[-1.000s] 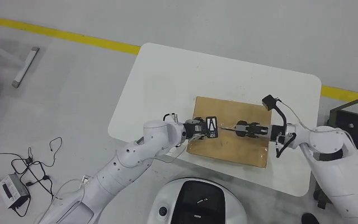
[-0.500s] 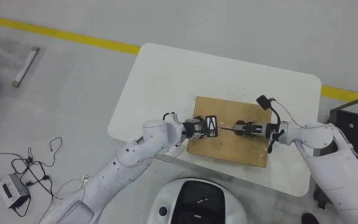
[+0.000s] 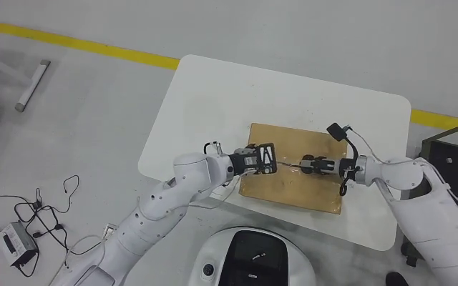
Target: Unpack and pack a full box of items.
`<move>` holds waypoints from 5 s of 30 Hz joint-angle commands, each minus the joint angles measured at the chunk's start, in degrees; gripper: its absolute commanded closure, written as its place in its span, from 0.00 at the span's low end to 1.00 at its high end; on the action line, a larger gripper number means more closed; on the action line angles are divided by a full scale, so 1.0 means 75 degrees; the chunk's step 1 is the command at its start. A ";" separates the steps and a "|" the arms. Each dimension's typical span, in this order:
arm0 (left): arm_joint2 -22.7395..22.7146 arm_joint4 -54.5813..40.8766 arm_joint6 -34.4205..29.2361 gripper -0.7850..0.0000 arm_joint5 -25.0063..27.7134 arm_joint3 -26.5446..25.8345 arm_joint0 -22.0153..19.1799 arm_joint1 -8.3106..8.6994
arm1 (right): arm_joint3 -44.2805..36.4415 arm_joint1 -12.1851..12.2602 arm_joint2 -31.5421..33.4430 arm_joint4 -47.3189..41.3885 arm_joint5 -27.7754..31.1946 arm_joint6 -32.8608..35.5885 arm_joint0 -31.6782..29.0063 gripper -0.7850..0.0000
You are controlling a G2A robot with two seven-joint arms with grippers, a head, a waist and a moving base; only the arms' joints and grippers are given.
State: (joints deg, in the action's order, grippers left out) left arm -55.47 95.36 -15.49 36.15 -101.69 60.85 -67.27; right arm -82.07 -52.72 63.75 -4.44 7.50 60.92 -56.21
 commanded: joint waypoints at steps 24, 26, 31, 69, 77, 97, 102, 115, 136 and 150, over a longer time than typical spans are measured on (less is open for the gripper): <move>-0.1966 -0.0130 -0.0103 1.00 -0.0538 -0.1476 0.1612 0.0339 | 0.1167 -0.1158 -0.2657 -0.0771 0.1014 -0.0629 0.1984 1.00; -0.1975 -0.0122 -0.0082 1.00 -0.0527 -0.1473 0.1621 0.0343 | 0.1427 -0.1281 -0.2905 -0.0565 0.0977 -0.0668 0.2176 1.00; -0.1929 -0.0156 -0.0032 1.00 -0.0489 -0.1395 0.1553 0.0339 | 0.1938 -0.1421 -0.3073 -0.0350 0.1037 -0.0720 0.2372 1.00; -0.1313 -0.0226 0.0035 1.00 -0.0308 -0.0919 0.0895 0.0250 | 0.0184 -0.0162 0.0462 0.0065 0.0600 0.0308 -0.0226 1.00; -0.1254 -0.0191 0.0060 1.00 -0.0273 -0.0931 0.0866 0.0246 | -0.0234 0.0081 0.1407 0.0000 0.0469 0.0415 -0.0959 1.00; -0.1344 -0.0129 0.0068 0.00 -0.0527 -0.1207 0.1029 0.0258 | -0.1861 0.0218 0.4354 -0.1516 0.1349 -0.3354 -0.3616 1.00; -0.1340 -0.0129 0.0169 0.00 -0.0679 -0.1226 0.1072 0.0251 | -0.1861 0.0218 0.4354 -0.1516 0.1349 -0.3354 -0.3616 1.00; -0.2027 -0.0891 -0.0334 0.00 -0.2433 -0.1434 0.0942 0.0154 | -0.2778 -0.0130 0.4462 -0.1985 0.0174 -0.7918 -0.4779 1.00; -0.2194 -0.1345 -0.0417 0.00 -0.2973 -0.1633 0.1139 0.0107 | -0.3685 -0.0322 0.4522 -0.2257 -0.0489 -0.9492 -0.5587 0.64; -0.2194 -0.1345 -0.0417 0.00 -0.2973 -0.1633 0.1139 0.0107 | -0.3685 -0.0322 0.4523 -0.2257 -0.0490 -0.9492 -0.5587 0.19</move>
State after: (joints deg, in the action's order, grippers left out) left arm -71.93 85.27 -18.62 13.86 -113.94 69.39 -66.47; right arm -109.70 -55.14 97.67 -21.37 3.83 -10.27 -98.11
